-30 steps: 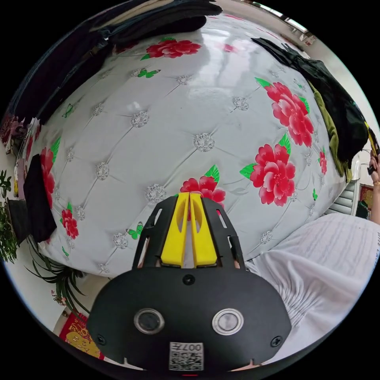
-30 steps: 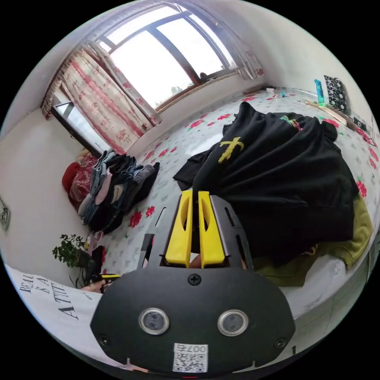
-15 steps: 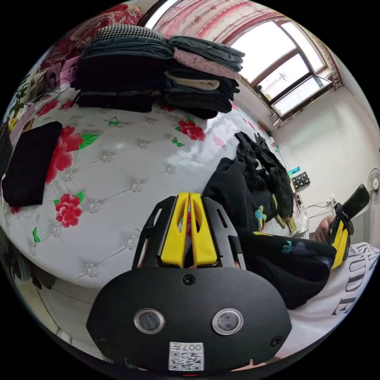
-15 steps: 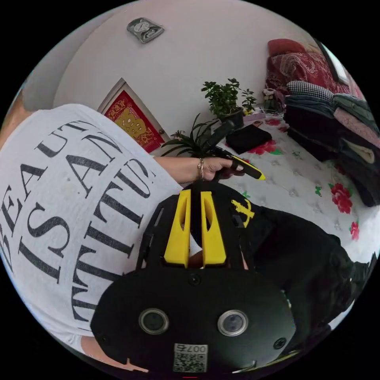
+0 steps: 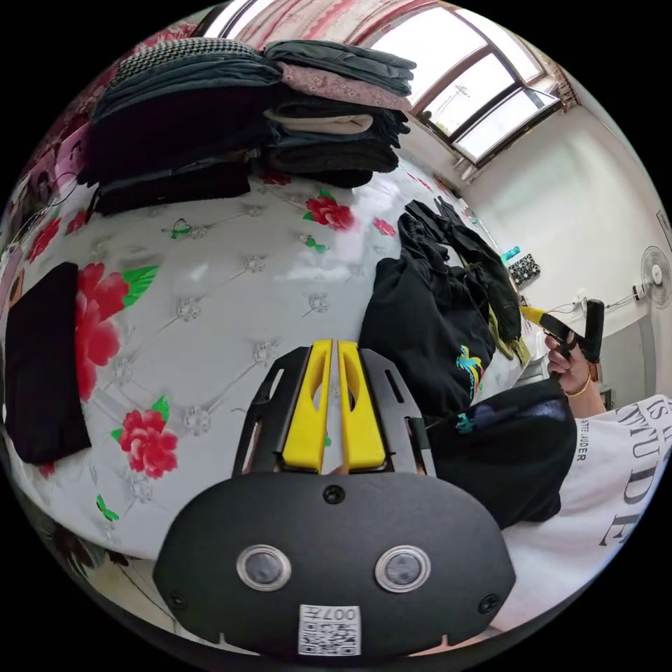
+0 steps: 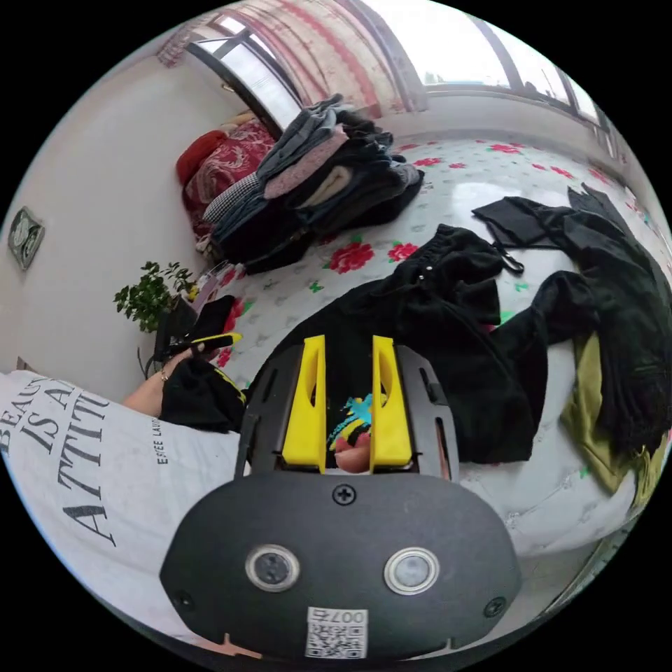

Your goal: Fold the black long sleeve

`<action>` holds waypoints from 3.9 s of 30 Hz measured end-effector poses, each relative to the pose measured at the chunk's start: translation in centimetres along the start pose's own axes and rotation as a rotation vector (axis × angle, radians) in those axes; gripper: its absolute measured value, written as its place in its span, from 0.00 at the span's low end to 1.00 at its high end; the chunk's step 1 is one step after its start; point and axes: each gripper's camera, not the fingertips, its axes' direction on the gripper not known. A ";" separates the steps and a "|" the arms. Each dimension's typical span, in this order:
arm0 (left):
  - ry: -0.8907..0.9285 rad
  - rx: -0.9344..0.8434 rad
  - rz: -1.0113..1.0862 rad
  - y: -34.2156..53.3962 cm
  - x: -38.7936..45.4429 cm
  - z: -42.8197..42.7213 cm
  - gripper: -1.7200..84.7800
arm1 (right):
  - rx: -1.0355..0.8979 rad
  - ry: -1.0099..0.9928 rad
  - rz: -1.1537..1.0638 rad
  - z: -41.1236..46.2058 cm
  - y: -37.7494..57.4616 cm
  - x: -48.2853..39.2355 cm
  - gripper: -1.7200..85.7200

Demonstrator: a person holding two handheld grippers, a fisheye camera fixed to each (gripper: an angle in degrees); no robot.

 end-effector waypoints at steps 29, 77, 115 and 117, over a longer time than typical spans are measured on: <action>0.465 0.255 -0.130 -4.7 1.0 -3.1 0.01 | 0.155 0.097 0.134 -3.2 3.3 6.6 0.02; -0.287 -0.029 -0.310 22.6 7.4 -6.2 0.09 | -0.370 0.056 0.074 9.8 4.8 10.3 0.11; 0.254 -0.036 -0.179 20.4 2.8 -15.1 0.04 | -0.210 -0.409 -0.256 1.4 -3.0 10.4 0.04; 0.318 0.019 -0.181 20.3 2.3 -19.1 0.04 | -0.151 -0.595 -0.164 -2.3 -4.4 12.5 0.03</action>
